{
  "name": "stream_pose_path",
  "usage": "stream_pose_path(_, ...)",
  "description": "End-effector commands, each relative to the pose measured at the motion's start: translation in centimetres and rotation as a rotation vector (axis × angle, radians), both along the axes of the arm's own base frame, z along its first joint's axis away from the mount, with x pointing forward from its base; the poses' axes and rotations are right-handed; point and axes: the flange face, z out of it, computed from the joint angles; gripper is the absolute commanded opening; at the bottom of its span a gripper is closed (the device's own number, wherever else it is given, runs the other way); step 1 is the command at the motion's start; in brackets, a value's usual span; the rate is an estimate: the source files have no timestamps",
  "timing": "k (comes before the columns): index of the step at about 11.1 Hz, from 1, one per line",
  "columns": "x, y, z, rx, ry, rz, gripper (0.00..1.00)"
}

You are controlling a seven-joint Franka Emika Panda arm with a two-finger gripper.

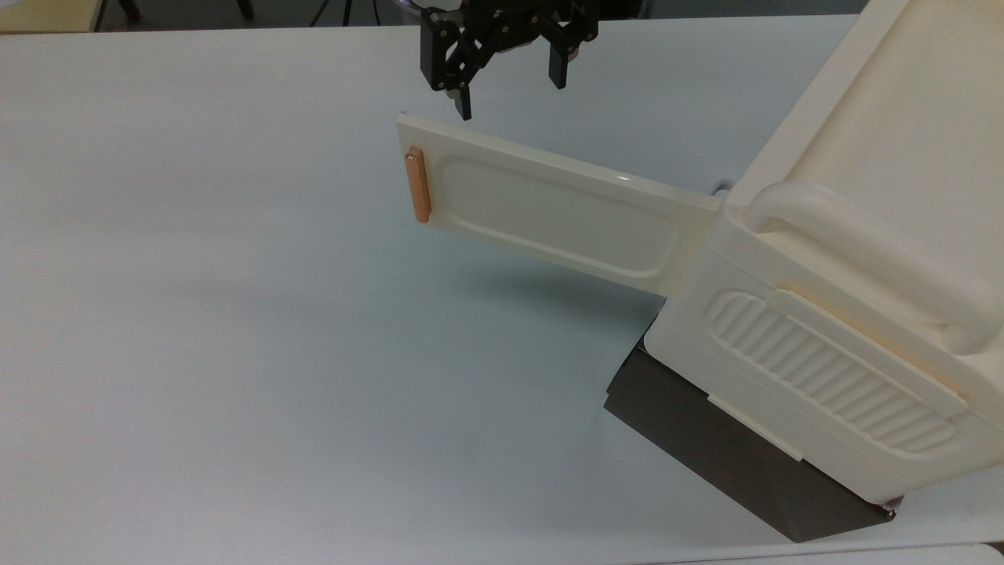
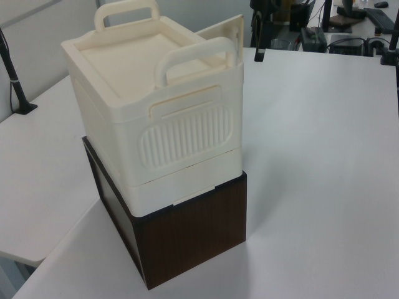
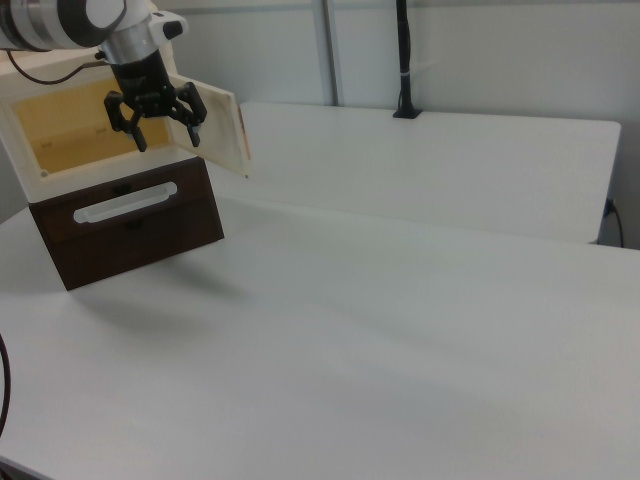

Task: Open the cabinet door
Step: 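Release the door and lift the gripper away from it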

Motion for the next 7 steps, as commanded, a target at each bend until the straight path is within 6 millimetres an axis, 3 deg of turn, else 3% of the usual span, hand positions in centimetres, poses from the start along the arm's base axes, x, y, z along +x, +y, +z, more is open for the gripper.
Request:
stream_pose_path(1, -0.4, -3.3, -0.9, 0.004, 0.021, -0.129, 1.0)
stream_pose_path(3, -0.9, -6.2, -1.0, 0.007, 0.057, -0.29, 1.0)
stream_pose_path(7, -3.9, -8.3, -1.9, -0.119, 0.13, -0.442, 1.0)
